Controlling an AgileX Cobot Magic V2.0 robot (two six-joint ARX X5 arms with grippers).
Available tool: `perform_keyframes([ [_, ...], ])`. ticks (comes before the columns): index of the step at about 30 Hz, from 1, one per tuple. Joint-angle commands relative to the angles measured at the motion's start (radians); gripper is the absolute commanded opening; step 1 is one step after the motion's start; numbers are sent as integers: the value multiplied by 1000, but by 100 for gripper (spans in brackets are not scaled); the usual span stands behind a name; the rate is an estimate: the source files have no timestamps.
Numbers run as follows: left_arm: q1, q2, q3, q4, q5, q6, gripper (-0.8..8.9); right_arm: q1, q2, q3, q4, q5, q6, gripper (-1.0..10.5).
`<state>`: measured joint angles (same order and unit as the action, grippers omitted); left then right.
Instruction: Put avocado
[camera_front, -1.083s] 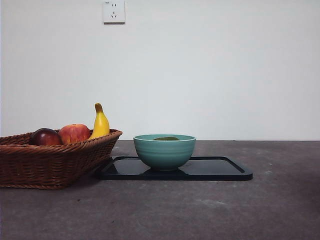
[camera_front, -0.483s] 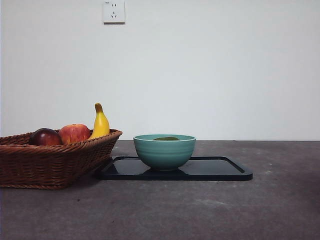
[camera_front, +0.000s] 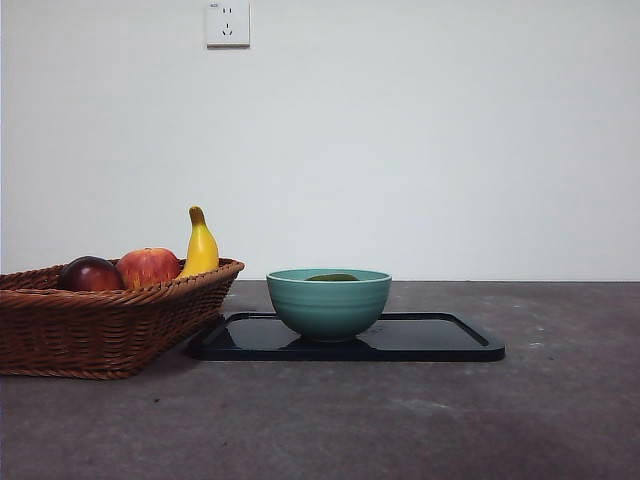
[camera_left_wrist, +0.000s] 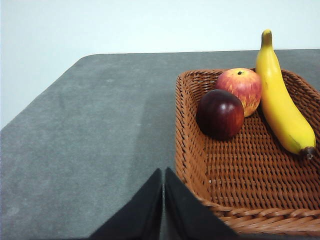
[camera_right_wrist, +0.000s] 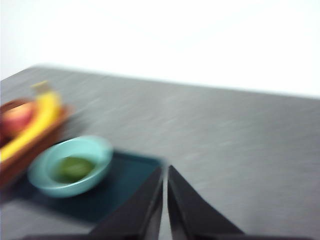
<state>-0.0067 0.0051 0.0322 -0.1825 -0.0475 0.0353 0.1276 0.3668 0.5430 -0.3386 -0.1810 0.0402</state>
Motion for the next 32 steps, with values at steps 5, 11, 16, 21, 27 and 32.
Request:
perform_keyframes([
  [5, 2, -2, -21, -5, -1, -6, 7, -97, -164, -252, 183, 37, -14, 8],
  [11, 2, -2, -21, -5, -1, -6, 7, -115, -275, -415, 237, 106, -14, 8],
  [16, 2, -2, -21, -5, -1, -6, 7, -118, -333, -491, 241, 131, -13, 8],
  [21, 2, -2, -21, -5, -1, -6, 7, -118, -363, -530, 237, 131, 2, 8],
  [27, 2, -2, -21, -5, -1, -6, 7, -118, -363, -532, 163, 133, 5, 8],
  [32, 2, -2, -21, -5, -1, -6, 7, -118, -363, -532, 159, 133, 8, 8],
])
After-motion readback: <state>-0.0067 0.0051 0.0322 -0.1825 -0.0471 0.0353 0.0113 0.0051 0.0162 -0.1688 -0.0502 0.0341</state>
